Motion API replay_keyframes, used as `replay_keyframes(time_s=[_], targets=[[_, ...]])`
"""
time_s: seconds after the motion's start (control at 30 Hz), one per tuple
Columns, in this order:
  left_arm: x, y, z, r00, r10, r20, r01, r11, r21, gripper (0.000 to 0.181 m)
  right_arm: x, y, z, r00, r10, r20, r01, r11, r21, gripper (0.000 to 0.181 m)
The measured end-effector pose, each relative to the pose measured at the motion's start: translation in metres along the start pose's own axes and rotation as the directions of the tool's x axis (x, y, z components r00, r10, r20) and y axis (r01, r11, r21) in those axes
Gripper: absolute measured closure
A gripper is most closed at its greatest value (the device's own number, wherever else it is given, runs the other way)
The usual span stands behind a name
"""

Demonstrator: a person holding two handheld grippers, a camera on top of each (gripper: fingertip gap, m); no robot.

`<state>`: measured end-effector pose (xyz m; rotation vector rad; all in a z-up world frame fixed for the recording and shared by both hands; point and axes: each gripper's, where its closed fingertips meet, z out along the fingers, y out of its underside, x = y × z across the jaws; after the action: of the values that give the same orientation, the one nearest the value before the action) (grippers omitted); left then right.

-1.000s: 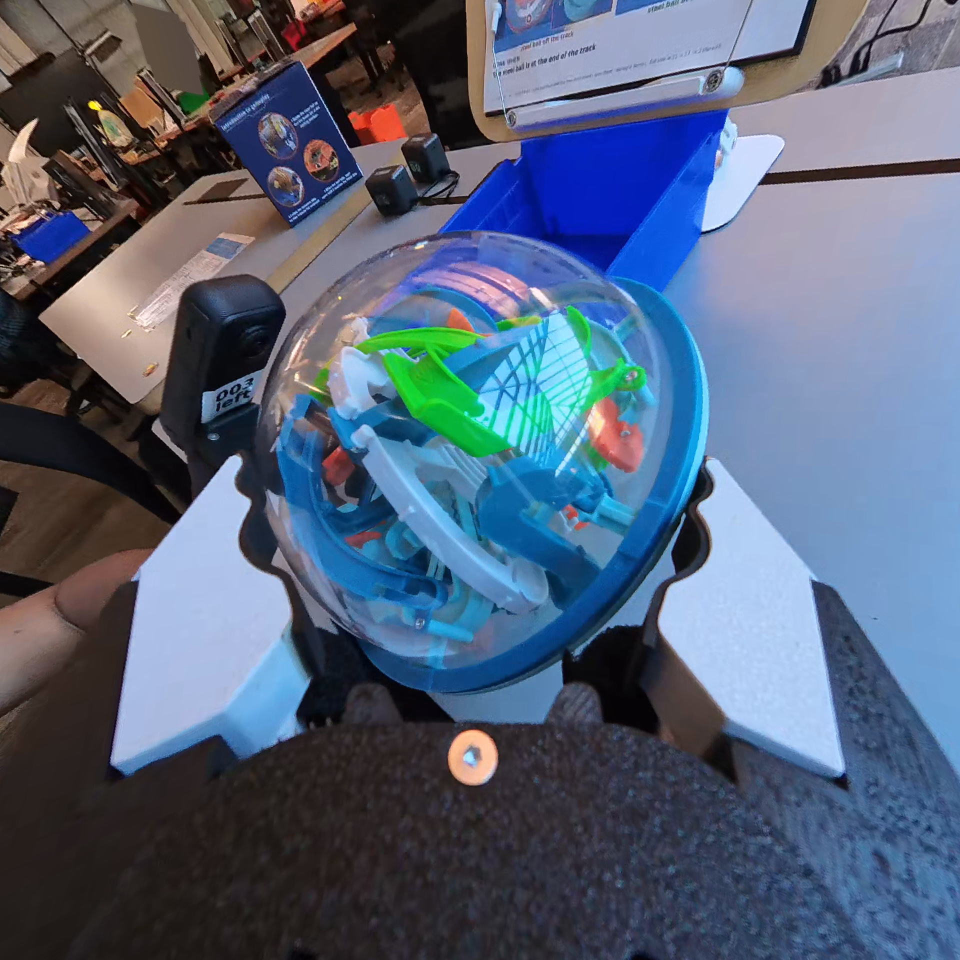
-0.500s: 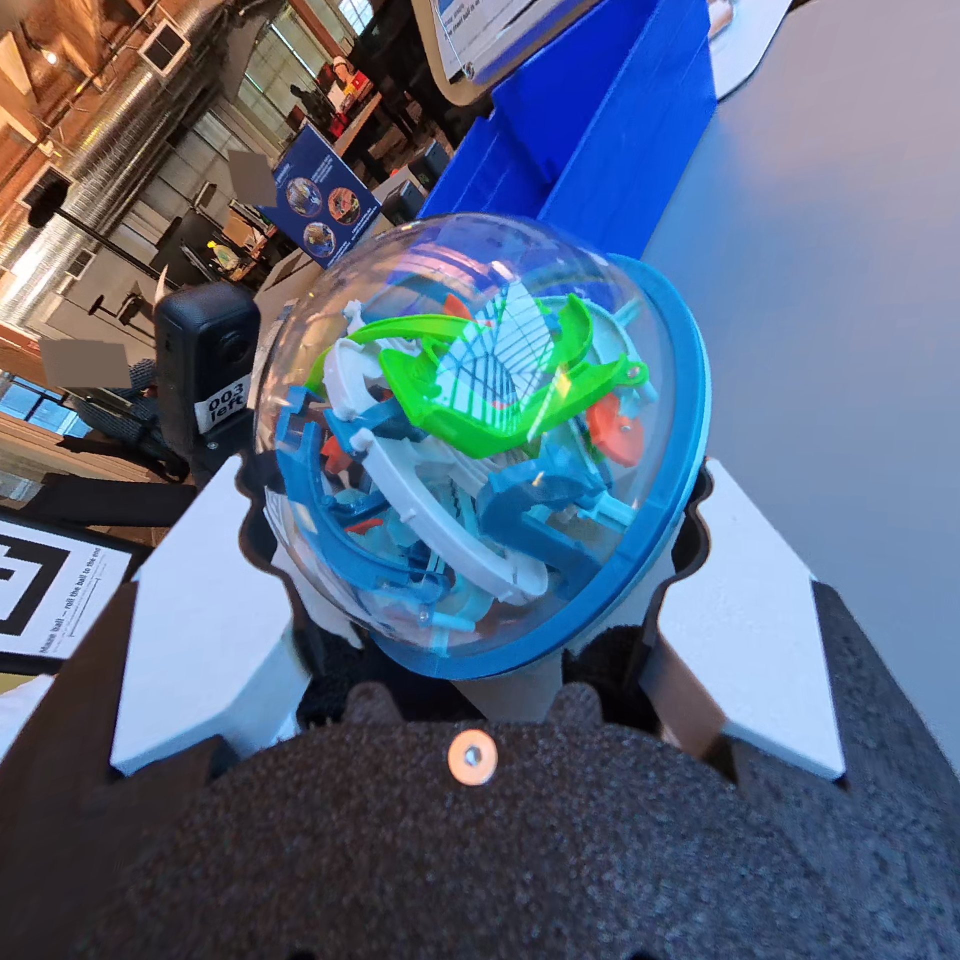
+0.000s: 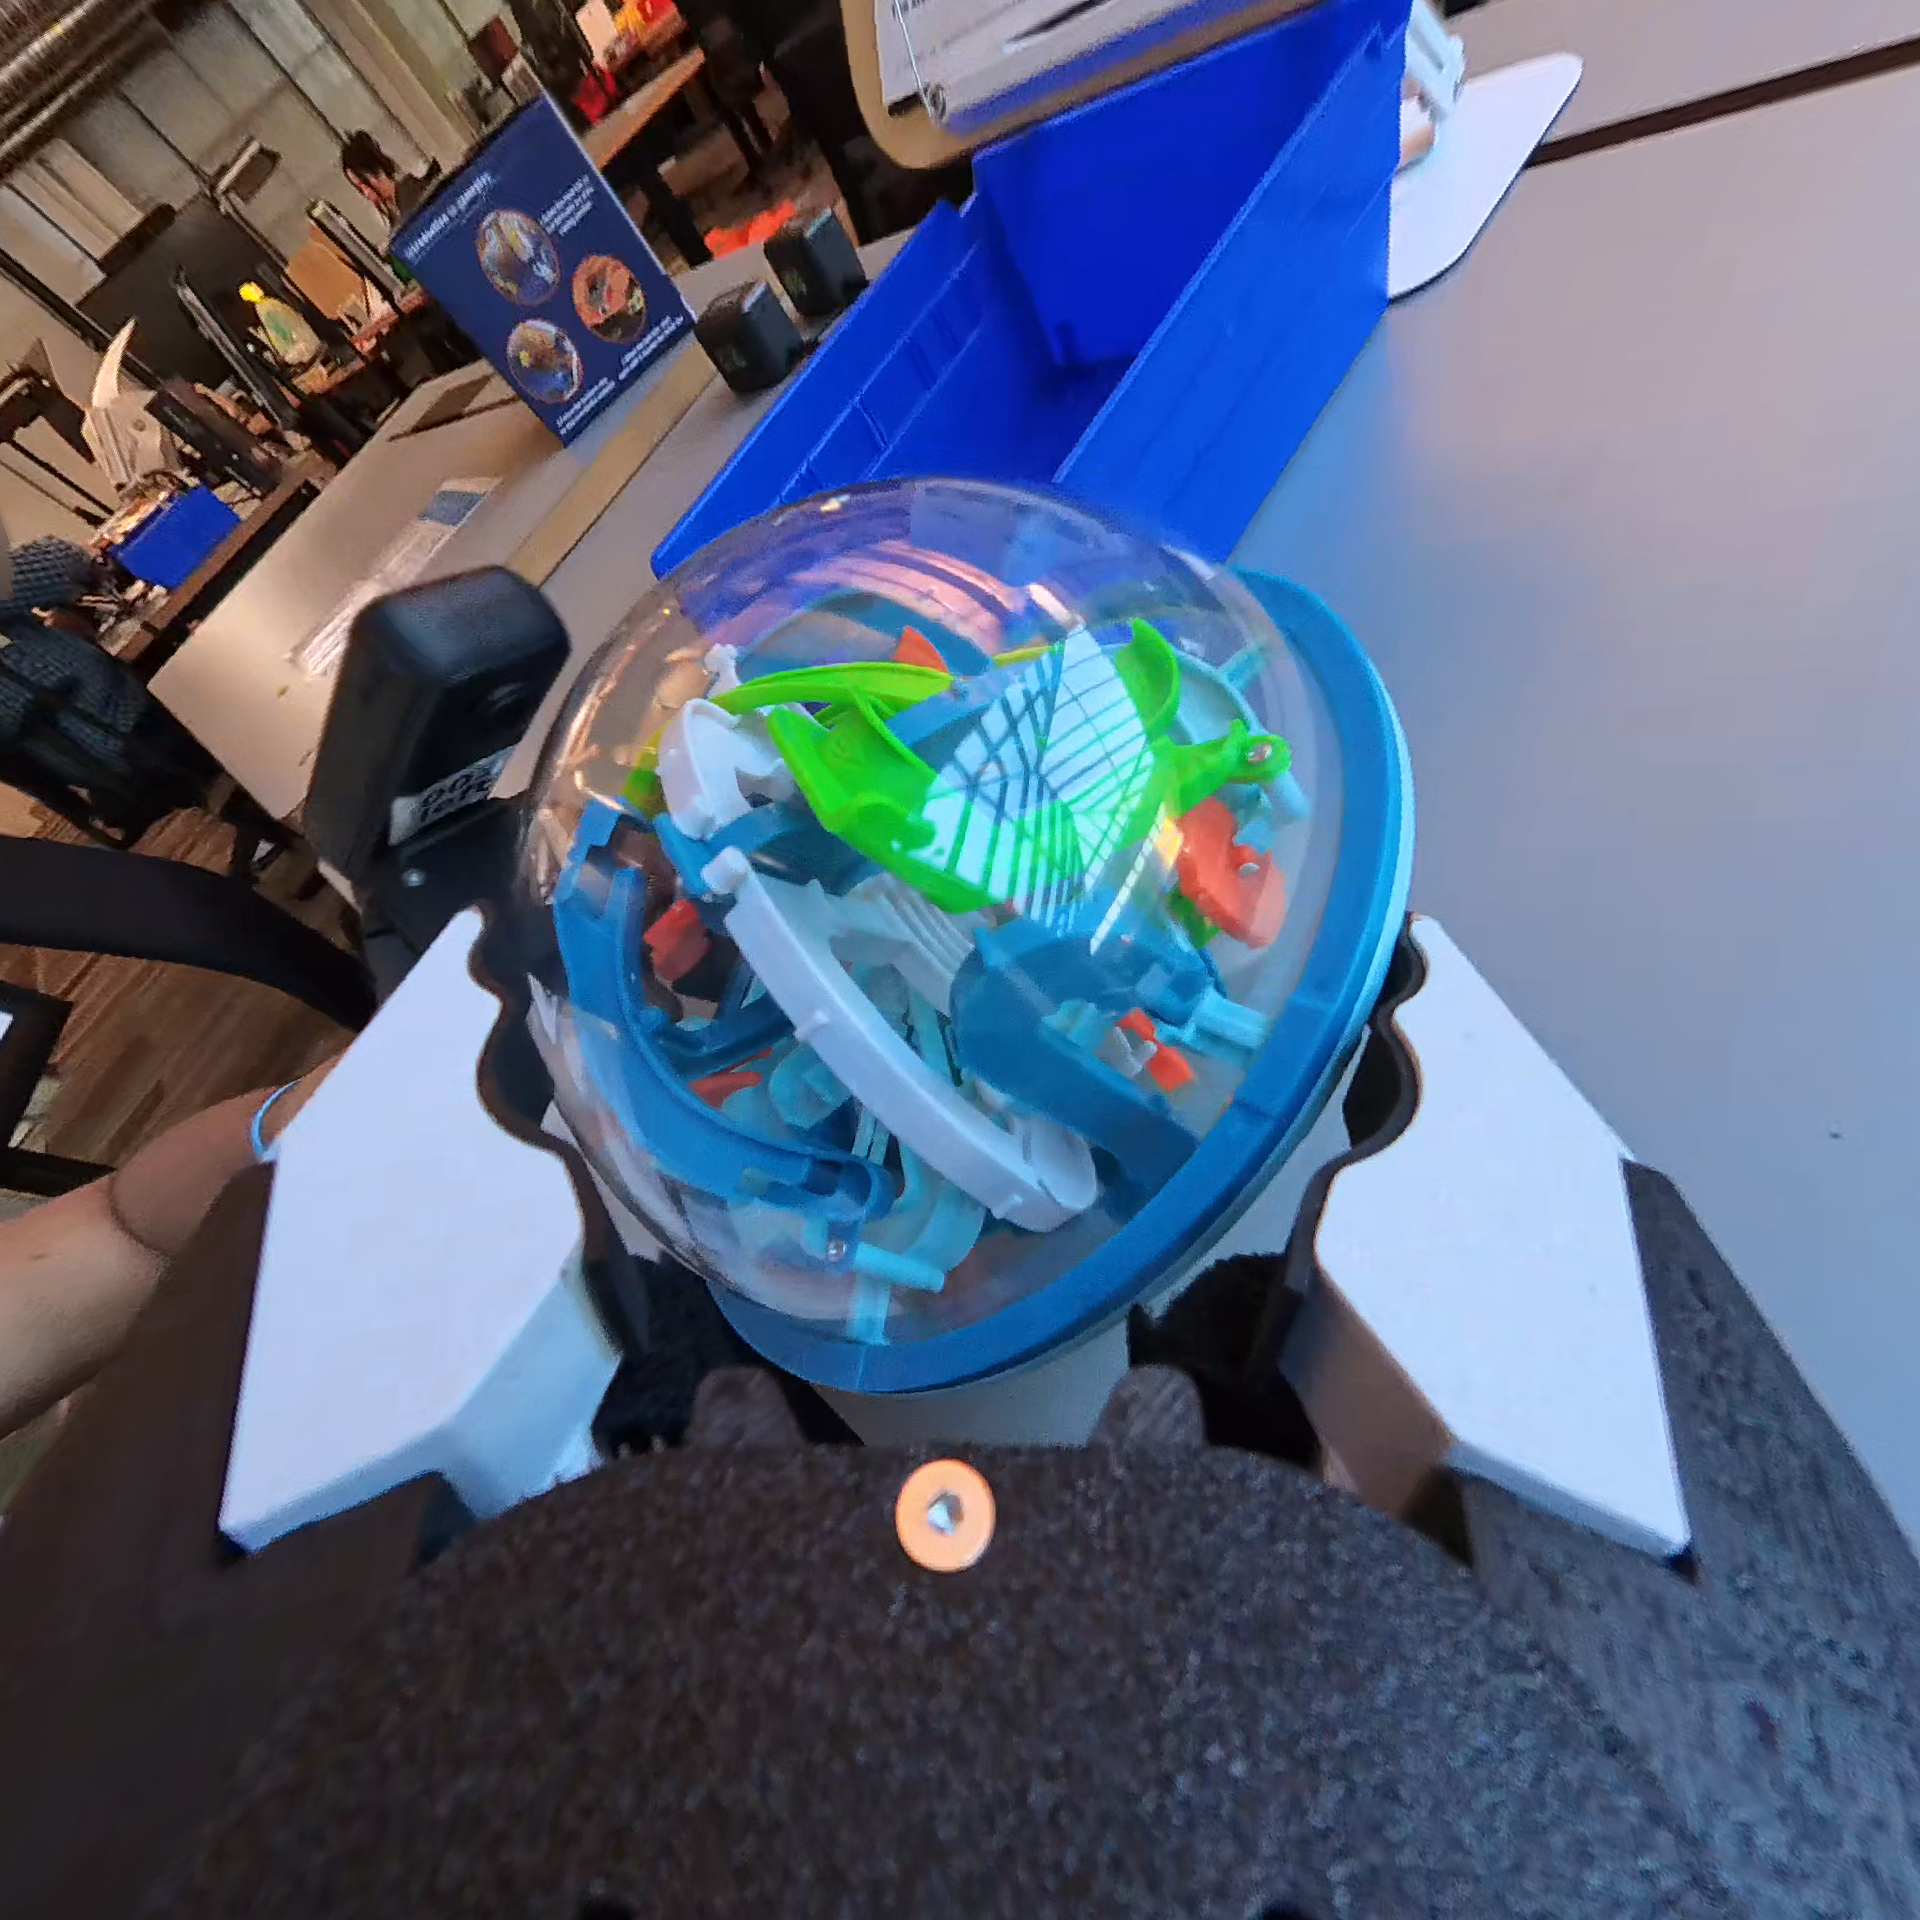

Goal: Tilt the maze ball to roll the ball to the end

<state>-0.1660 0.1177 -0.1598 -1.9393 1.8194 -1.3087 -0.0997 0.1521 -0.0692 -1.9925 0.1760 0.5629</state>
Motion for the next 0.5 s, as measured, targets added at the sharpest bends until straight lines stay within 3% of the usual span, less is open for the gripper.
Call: replay_keyframes(time_s=[0.07,0.13,0.3,0.4,0.5], targets=[[0.001,0.010,-0.010,0.998,0.055,-0.009,-0.055,0.998,-0.009,0.048,0.002,-0.005,0.006,1.000,0.002,0.025,-0.001,0.999,-0.045,0.027],[-0.009,0.014,-0.031,0.995,0.096,0.041,-0.097,0.995,0.021,0.036,0.003,-0.009,0.012,0.998,0.003,0.059,0.003,0.995,-0.099,0.027],[-0.024,-0.025,-0.089,0.942,0.294,0.161,-0.320,0.934,0.163,0.029,0.010,-0.007,0.011,0.989,0.032,0.144,0.010,0.960,-0.281,0.027],[-0.020,-0.056,-0.093,0.844,0.491,0.213,-0.523,0.841,0.134,0.023,0.012,-0.006,0.010,0.984,0.043,0.170,0.016,0.944,-0.329,0.027],[-0.013,-0.080,-0.073,0.733,0.654,0.188,-0.671,0.741,0.035,0.022,0.011,-0.006,0.011,0.981,0.020,0.194,0.046,0.942,-0.334,0.027]])
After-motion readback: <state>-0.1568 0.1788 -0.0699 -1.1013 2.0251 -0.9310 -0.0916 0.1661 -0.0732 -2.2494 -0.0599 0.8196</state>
